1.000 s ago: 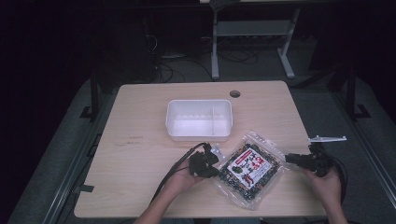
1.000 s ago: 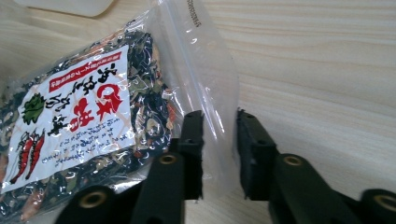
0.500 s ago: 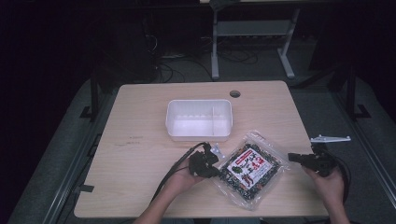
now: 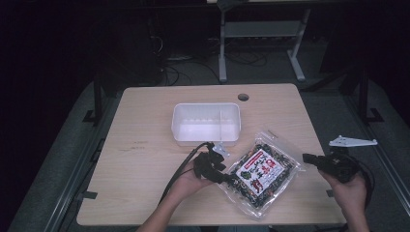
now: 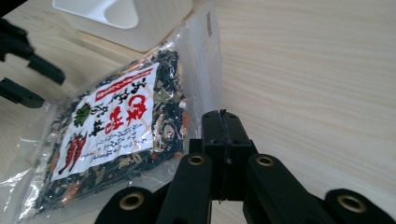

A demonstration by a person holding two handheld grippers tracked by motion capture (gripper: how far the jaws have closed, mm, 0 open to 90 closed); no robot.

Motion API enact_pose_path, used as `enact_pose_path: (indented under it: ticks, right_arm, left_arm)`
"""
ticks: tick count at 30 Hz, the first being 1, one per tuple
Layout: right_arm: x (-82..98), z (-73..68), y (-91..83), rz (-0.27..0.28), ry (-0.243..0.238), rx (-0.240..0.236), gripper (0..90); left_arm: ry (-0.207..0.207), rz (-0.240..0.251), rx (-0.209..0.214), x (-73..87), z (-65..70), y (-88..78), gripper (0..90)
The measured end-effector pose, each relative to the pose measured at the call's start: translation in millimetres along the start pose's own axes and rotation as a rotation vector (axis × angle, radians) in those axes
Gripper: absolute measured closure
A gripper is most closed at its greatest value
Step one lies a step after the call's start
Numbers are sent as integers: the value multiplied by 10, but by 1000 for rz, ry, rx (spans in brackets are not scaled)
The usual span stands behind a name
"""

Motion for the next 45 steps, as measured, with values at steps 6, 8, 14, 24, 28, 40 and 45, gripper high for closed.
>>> enact_pose_path:
  ticks: [6, 8, 14, 24, 28, 40, 45]
  right_arm:
    - [-64, -148, -232, 38, -67, 1, 895]
    - [-86, -195, -309, 56, -85, 0, 895]
    - [-138, -322, -467, 84, -131, 13, 895]
    - [-286, -595, -633, 141, -213, -13, 894]
    - [-324, -582, -577, 150, -207, -31, 895]
    - [-380, -506, -479, 187, -174, -26, 893]
    - [-352, -435, -423, 215, -154, -53, 824]
  left_arm:
    - [-15, 11, 62, -70, -60, 35, 323]
    - [-16, 13, 88, -103, -69, 46, 289]
    - [-31, 32, 151, -155, -130, 81, 270]
    - [-26, 54, 258, -293, -158, 135, 264]
    - [-6, 70, 264, -313, -135, 123, 341]
    - [63, 104, 205, -215, -77, 38, 643]
    - [65, 131, 204, -175, -55, 26, 676]
Point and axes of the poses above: each handheld gripper's, and its own axes: y roughly forward along the jaws, x roughly out of its underside, z roughly to its right, the point moved 3 cm from there along y, roughly forward along the jaws, and after that the axes turned 14 degrees about -z, right-handed, at the moved point
